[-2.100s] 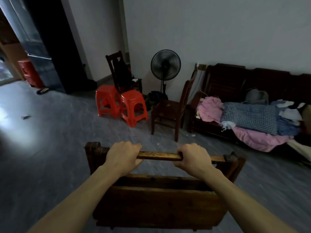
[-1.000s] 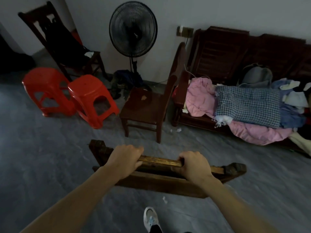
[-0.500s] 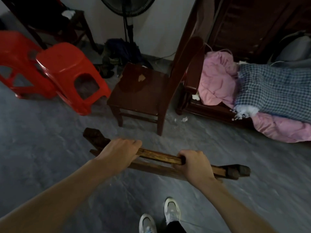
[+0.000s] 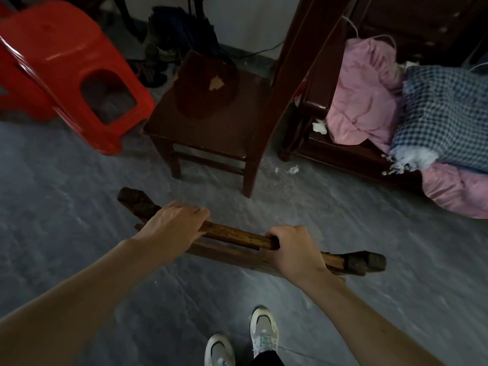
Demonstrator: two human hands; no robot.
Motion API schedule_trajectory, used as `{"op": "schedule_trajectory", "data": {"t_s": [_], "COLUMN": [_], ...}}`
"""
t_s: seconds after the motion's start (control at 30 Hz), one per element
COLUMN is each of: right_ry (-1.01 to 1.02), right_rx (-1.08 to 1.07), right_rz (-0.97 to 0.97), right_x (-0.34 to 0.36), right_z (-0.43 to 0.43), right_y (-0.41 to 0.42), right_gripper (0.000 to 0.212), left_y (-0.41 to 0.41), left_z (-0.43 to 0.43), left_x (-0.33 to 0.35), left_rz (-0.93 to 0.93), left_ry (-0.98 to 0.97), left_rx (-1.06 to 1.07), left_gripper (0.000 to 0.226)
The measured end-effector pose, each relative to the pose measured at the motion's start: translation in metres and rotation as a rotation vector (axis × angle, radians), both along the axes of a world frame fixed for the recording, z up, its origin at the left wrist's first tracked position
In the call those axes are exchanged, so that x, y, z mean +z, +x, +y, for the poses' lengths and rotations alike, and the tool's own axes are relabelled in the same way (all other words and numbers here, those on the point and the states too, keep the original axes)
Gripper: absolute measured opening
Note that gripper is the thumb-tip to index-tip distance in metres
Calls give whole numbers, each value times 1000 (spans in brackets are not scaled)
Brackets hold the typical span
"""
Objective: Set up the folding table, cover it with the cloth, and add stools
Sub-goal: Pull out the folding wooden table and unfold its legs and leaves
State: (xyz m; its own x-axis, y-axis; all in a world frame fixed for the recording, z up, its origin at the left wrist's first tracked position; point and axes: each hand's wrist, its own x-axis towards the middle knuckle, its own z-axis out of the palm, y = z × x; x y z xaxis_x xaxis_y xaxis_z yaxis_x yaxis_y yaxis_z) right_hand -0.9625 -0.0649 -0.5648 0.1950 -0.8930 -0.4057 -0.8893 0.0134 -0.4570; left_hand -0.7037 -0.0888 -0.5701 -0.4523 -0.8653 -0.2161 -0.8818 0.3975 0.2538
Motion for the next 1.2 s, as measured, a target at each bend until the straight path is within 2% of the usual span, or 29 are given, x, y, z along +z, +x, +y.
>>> {"op": "schedule_trajectory", "data": {"t_s": [0.3,0.4,0.57,0.73,0.87,1.03,1.13,1.2], "right_ry": [-2,39,52,22,175,136,111,79], "right_rx": [23,72,180,279,336,478,536,518], "right_rz": [12,-31,-119,61,77,33,-78,-189], "right_x": [-30,-27,-18,-12,-3,-8,-10,-10], "right_z": [-12,-16,-22,-27,-48,-61,-62,-59], "right_y": [-6,-9,-25,-29,-30,-41,-51,-60], "right_gripper": [16,22,22,22,23,24,22,33], "left_y": [-7,-9,-15,-25,-53,-101,-137,-163], "left_z": [-3,0,4,4,11,24,43,55], "left_x": [-28,-31,-37,-38,-34,-32,-27,-24], "left_rz": [1,1,-27,-23,105,108,97,159], "left_ry": [-90,-140,-200,-187,-192,-250,-270,-263], "left_rx": [4,41,75,137,257,458,685,952], "left_gripper": [21,22,24,13,14,34,56,73]}}
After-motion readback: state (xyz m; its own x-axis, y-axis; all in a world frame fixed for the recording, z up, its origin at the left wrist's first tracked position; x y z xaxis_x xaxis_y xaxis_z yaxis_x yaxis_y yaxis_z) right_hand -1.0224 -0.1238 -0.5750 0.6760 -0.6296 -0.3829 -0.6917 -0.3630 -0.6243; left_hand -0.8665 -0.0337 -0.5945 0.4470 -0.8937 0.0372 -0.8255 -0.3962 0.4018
